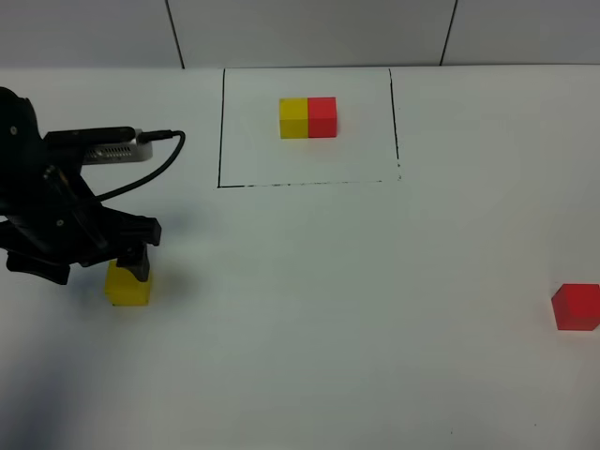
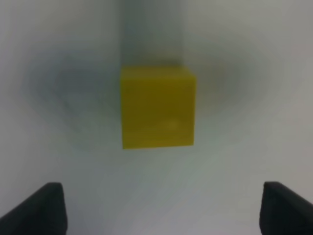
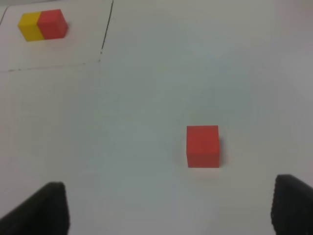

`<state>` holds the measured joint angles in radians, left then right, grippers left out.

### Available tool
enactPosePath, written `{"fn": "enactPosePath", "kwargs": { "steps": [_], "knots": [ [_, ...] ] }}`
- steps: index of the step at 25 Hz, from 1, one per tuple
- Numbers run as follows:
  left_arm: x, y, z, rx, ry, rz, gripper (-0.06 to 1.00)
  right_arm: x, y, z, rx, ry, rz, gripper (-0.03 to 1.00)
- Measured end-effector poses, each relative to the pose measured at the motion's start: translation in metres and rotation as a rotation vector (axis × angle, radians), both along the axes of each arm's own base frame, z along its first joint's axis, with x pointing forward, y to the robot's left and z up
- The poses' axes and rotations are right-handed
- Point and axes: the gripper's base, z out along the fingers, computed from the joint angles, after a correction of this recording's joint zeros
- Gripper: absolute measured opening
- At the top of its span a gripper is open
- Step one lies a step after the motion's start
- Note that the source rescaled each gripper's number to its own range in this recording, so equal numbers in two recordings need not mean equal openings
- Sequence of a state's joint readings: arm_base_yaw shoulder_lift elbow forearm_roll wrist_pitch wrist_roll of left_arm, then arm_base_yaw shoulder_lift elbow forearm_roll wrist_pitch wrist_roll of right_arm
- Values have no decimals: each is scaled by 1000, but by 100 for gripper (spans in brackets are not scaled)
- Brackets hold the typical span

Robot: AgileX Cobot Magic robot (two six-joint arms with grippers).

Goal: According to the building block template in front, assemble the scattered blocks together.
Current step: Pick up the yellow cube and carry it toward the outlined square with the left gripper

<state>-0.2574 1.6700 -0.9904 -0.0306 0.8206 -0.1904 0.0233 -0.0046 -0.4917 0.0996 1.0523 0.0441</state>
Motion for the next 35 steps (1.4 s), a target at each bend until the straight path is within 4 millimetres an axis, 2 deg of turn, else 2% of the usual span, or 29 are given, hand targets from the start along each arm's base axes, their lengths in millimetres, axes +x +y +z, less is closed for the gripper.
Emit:
{"fn": "enactPosePath", "kwargs": {
  "steps": [4,11,22,29,32,34,35],
  "knots": [
    [4,0,-10,56,-6,25,82,0,0,0,-1,0,1,93],
    [12,-5,-21,26,-34,30,82,0,0,0,-1,0,1,93],
    [19,-10,-56,20,33,25,82,0,0,0,0,0,0,93],
    [23,-11,-69,20,29,26,80,0,0,0,0,0,0,93],
    [23,-11,-70,20,31,26,65,0,0,0,0,0,-1,93],
    [24,-11,-70,19,27,26,43,0,0,0,0,0,-1,93],
    [24,-11,-70,19,26,26,27,0,0,0,0,0,-1,93]
  ]
}}
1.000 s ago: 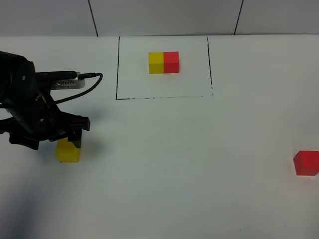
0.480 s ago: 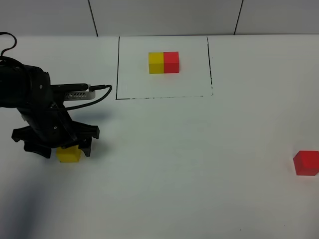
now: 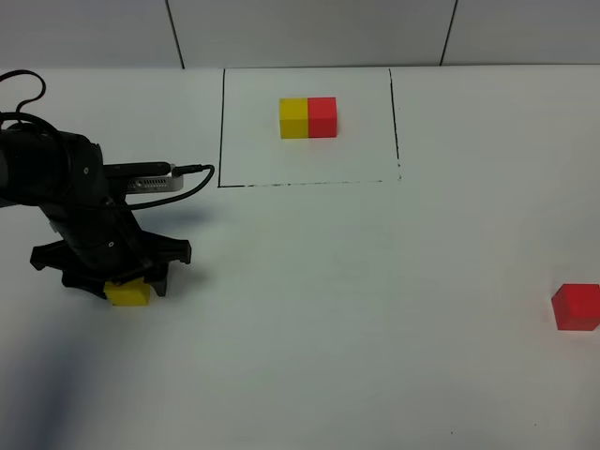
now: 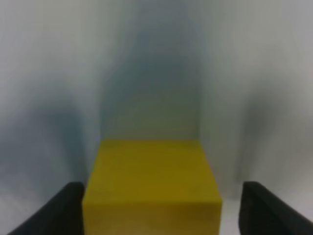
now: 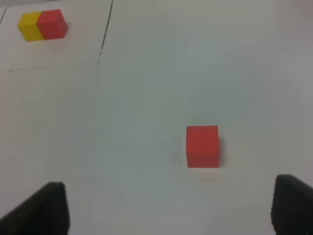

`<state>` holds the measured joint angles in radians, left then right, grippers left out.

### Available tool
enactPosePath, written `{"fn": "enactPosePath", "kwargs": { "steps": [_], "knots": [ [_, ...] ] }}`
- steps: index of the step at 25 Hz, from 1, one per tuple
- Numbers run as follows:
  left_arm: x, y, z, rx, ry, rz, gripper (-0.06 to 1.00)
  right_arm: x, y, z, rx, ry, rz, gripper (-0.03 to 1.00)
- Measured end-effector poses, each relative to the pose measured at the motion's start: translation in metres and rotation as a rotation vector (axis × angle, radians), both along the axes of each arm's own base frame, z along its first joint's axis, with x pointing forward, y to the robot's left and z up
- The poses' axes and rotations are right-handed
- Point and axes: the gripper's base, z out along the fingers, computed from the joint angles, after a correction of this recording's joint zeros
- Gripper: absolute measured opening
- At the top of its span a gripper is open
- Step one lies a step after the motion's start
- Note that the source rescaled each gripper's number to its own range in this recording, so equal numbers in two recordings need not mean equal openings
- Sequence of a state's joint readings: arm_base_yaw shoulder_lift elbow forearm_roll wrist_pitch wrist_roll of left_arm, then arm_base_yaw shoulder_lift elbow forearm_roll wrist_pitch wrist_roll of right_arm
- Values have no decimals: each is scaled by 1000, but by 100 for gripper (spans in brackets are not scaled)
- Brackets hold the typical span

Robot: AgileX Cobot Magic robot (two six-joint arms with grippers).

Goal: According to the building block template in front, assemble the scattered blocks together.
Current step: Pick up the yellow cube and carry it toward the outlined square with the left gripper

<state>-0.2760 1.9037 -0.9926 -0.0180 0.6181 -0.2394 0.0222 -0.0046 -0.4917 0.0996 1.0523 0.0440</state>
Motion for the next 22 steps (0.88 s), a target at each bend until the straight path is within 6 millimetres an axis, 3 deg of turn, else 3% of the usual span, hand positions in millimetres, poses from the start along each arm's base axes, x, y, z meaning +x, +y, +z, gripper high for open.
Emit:
{"fn": "enactPosePath", "kwargs": {
  "steps": [2,7,11,15,22],
  "knots": [
    [0,0,0,0,0,0,0,0,0,0,0,0,0,93],
    [13,-4,13,-8,-32,-43,1,0,0,0,0,0,0,93],
    [34,-22,36,-11,-110,-233,1,0,0,0,0,0,0,93],
    [55,-53,48,5,-147,-539,1,0,0,0,0,0,0,93],
    [71,-131,25,30,-32,-1027,1,0,0,0,0,0,0,93]
  ]
}}
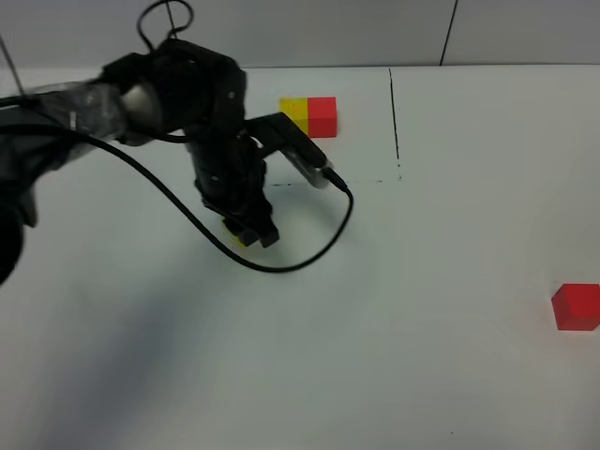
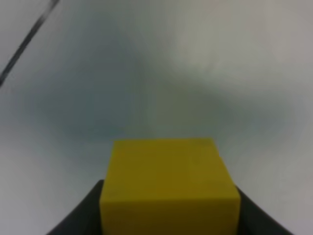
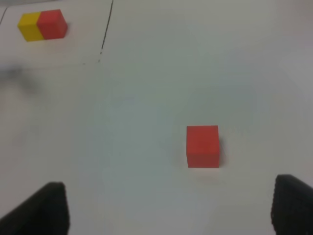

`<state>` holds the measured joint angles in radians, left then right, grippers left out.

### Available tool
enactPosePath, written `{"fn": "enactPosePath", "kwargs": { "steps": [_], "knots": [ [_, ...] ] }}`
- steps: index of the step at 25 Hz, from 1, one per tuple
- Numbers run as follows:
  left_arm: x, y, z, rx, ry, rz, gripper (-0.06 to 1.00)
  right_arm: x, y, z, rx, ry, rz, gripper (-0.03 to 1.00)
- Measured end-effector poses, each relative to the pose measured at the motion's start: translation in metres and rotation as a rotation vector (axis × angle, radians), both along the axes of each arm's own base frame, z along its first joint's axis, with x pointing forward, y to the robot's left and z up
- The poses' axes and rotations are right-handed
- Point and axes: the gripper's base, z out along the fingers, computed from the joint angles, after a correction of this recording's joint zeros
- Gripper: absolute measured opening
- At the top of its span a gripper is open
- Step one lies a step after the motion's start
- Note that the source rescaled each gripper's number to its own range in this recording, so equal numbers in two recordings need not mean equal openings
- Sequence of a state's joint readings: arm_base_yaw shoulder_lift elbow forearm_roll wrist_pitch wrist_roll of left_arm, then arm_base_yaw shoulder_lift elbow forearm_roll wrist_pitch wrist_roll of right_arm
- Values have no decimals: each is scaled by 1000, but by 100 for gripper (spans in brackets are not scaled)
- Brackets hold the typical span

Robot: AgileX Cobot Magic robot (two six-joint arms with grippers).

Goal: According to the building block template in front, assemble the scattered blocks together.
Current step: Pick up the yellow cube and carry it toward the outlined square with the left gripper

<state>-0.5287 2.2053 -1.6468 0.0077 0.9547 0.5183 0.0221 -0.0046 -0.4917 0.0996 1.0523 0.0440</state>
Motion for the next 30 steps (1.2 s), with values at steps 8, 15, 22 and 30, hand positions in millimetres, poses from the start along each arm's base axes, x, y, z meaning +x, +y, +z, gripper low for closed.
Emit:
{"fn": "enactPosePath", "kwargs": {
  "steps": [8,15,22,30],
  "knots": [
    [5,-67,-12,17,12,-370,1,0,0,0,0,0,0,93],
    [8,-79,-15,-4,18,-517,1,0,0,0,0,0,0,93],
    [6,-80,-18,-19,42,-594,1,0,0,0,0,0,0,93],
    [5,-82,-18,-39,49,-589,1,0,0,0,0,0,0,93]
  ]
}}
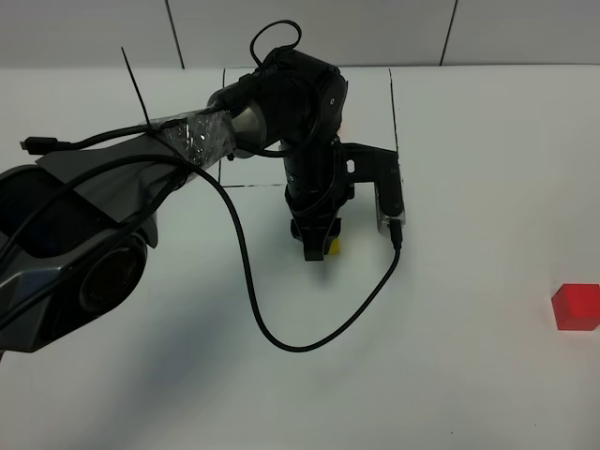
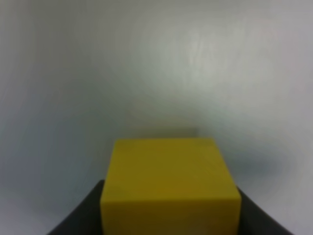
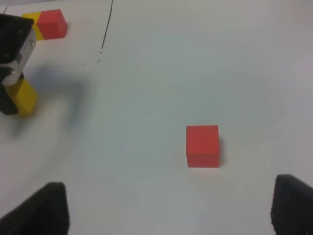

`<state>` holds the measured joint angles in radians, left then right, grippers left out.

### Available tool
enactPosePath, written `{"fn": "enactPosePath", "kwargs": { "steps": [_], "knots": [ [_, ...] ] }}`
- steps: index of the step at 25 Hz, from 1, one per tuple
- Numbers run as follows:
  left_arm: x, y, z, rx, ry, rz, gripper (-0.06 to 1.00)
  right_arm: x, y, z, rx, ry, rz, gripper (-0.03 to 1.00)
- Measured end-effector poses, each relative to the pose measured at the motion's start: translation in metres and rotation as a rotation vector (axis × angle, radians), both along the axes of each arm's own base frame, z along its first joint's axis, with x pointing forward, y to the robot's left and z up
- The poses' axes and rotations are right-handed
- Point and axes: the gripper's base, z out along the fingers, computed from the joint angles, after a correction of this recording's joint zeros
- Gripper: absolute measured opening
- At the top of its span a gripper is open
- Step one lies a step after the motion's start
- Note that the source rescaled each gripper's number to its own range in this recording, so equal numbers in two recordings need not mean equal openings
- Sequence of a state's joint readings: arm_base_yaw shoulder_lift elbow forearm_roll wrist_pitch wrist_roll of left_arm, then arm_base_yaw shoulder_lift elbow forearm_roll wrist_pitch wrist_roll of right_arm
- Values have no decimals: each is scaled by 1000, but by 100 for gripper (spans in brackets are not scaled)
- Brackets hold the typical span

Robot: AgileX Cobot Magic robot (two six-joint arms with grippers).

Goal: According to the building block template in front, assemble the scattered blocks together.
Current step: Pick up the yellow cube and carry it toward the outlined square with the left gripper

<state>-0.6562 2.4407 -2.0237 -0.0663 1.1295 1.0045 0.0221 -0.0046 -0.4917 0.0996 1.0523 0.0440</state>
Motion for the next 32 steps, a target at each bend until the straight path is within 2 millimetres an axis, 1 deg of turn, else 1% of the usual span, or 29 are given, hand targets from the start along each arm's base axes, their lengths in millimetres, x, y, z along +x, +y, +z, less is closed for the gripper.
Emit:
{"fn": "enactPosePath", "kwargs": {
  "steps": [11,13,14,15,20,23,25,27,30,32],
  "knots": [
    [0,0,0,-1,-1,-1,1,0,0,0,0,0,0,93],
    [0,0,0,-1,-1,-1,4,0,0,0,0,0,0,93],
    [0,0,0,-1,-1,-1,7,0,0,0,0,0,0,93],
    [0,0,0,-2,-2,-1,12,0,0,0,0,0,0,93],
    [1,-1,0,-10,-13,0,48,0,0,0,0,0,0,93],
    [3,-2,0,-24,-34,1,67,0,0,0,0,0,0,93],
    [4,-2,0,-25,-45,0,78,0,0,0,0,0,0,93],
    [4,-1,2,-10,-41,-5,83,0,0,0,0,0,0,93],
    [3,-1,11,-13,-45,-4,84,0,0,0,0,0,0,93],
    [3,0,27,-31,-70,9,83,0,0,0,-1,0,0,93]
  ]
}}
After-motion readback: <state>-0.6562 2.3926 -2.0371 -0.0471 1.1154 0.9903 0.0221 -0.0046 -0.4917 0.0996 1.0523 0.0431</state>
